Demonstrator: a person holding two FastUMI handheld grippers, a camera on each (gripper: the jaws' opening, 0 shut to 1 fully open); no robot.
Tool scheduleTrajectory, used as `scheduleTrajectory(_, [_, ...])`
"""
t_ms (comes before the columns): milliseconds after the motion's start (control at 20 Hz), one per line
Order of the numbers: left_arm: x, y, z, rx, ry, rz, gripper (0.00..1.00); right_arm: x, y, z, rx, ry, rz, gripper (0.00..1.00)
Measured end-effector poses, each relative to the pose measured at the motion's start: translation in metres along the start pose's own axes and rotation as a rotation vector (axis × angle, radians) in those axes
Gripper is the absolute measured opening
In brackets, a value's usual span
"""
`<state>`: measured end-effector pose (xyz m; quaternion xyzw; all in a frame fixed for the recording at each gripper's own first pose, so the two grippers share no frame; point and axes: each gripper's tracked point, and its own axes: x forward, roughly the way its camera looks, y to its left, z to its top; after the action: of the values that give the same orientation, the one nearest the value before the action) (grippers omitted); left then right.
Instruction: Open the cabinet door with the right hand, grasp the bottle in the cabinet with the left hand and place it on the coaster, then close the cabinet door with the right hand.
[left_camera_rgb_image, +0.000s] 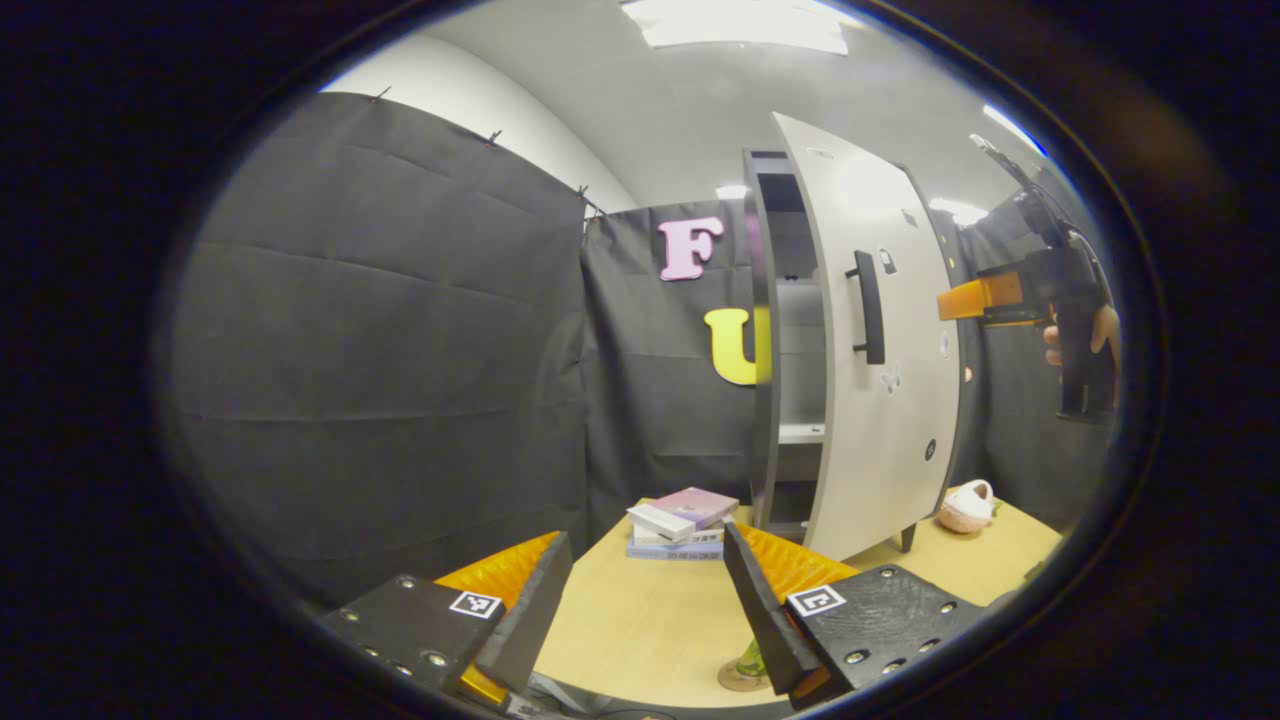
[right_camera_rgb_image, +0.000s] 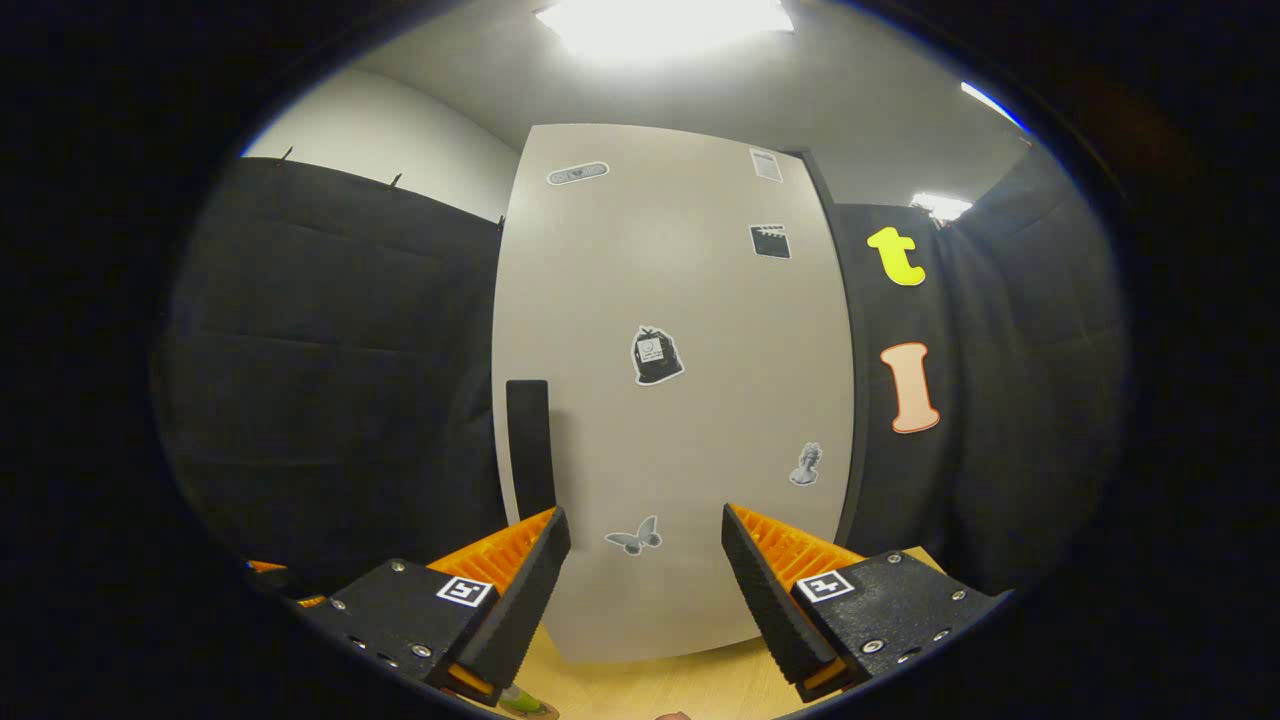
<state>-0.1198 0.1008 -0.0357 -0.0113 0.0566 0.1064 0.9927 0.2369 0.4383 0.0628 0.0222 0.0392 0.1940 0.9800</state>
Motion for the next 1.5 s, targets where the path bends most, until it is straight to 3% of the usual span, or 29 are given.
scheduleTrajectory(50, [0.002,-0.002,0.007,0.003,-0.003,-0.012,0.87,-0.006,-0.005,0.001,-0.002,-0.001,-0.008,0.94])
scheduleTrajectory(100, [0.005,-0.006,0.014,0.001,-0.009,-0.029,0.91,-0.011,-0.011,0.0,-0.004,-0.004,-0.018,0.94])
scheduleTrajectory(150, [0.007,-0.011,0.022,-0.005,-0.018,-0.047,0.87,-0.018,-0.016,-0.001,-0.007,-0.006,-0.03,0.95])
scheduleTrajectory(500, [0.015,-0.028,0.061,-0.022,-0.057,-0.12,0.91,-0.068,-0.053,-0.016,-0.029,-0.001,-0.119,0.91])
scheduleTrajectory(600, [0.015,-0.035,0.064,-0.01,-0.055,-0.136,0.87,-0.083,-0.065,-0.02,-0.043,-0.002,-0.152,0.94])
scheduleTrajectory(900, [0.009,-0.05,0.073,0.013,-0.062,-0.174,0.91,-0.123,-0.099,-0.029,-0.021,-0.011,-0.239,0.94])
scheduleTrajectory(1500, [-0.004,-0.08,0.072,0.033,-0.064,-0.225,0.88,-0.173,-0.15,-0.064,0.029,0.027,-0.356,0.94])
